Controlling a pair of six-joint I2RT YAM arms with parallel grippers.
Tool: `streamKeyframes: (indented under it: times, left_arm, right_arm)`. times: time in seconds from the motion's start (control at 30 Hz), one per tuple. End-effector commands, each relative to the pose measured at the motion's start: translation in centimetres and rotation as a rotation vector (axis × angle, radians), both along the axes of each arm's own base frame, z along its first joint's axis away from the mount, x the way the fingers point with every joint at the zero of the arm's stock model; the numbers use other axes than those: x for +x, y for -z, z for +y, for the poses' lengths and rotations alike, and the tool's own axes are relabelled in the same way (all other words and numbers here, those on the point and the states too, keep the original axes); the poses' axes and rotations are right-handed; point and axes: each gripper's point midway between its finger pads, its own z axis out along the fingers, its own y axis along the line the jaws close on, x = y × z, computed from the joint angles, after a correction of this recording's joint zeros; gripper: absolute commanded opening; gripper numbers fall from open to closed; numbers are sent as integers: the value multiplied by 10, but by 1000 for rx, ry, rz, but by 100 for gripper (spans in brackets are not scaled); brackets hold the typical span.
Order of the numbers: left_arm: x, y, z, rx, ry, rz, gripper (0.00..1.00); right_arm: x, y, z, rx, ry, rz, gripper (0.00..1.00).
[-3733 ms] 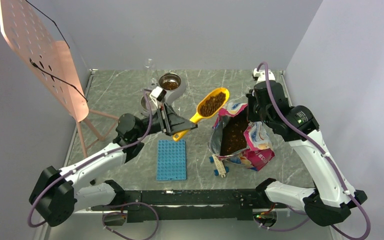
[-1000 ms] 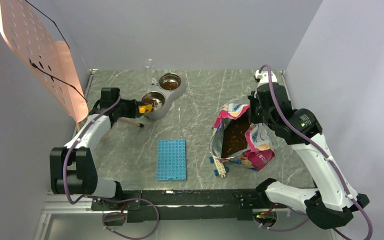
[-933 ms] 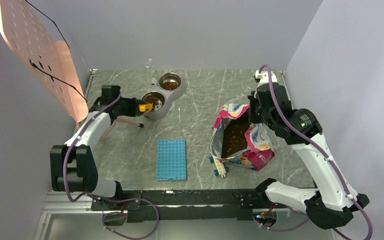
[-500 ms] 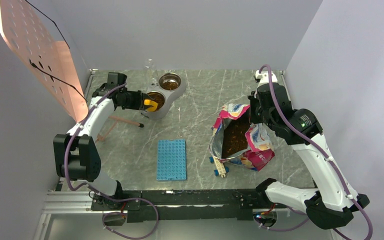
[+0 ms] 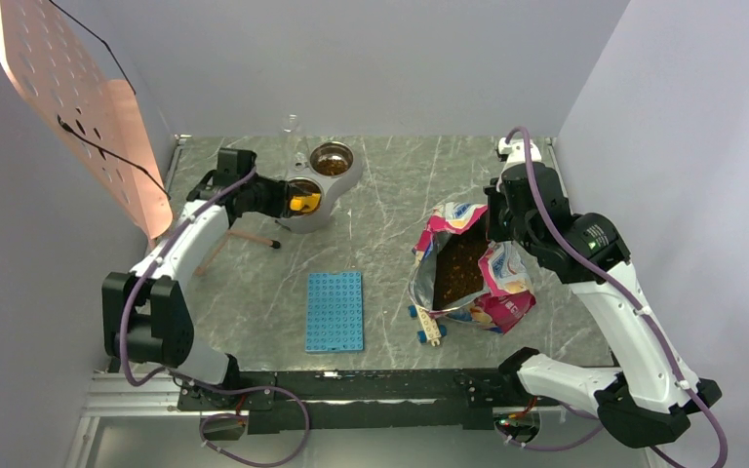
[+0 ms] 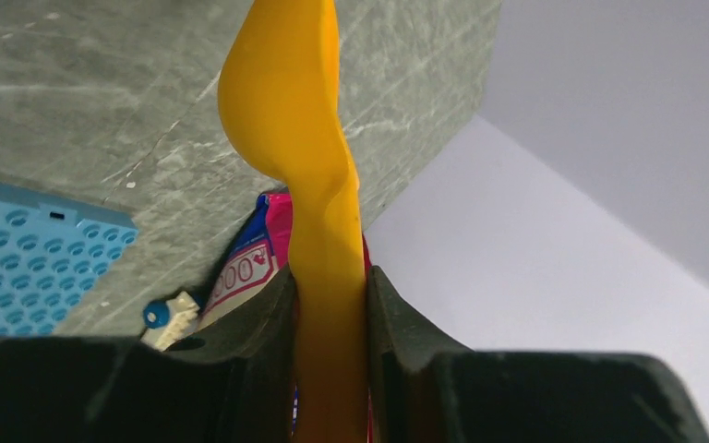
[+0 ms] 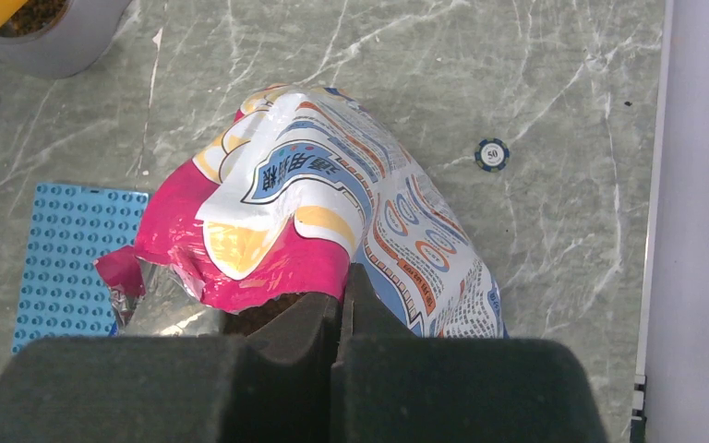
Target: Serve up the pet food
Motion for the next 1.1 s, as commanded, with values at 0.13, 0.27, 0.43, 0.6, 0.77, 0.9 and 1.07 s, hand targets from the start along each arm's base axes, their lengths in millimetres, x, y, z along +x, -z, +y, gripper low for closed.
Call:
streamKeyframes:
  times: [0.13, 0.27, 0.43, 0.6, 0.77, 0.9, 1.07]
  left_arm:
    - [-10, -30, -74, -5, 261, -494, 0]
    - [-10, -19, -131, -79, 388, -557, 0]
    - [12, 6, -184, -120, 452, -523, 0]
    - [37, 30, -215, -202, 411, -448, 0]
    - [59, 55, -234, -266, 396, -398, 5]
    - [64, 65, -247, -232, 445, -358, 26]
    - [57, 68, -240, -162, 485, -306, 76]
  right_arm:
    - [6, -85, -10, 161, 59, -319, 0]
    - [4, -88, -10, 169, 57, -320, 0]
    - [-1, -92, -12, 178, 57, -316, 0]
    - [-7, -93, -14, 197, 61, -310, 0]
    - [-8, -92, -13, 208, 65, -306, 0]
    - [-7, -93, -14, 205, 71, -308, 0]
    - [-7, -92, -15, 201, 75, -308, 0]
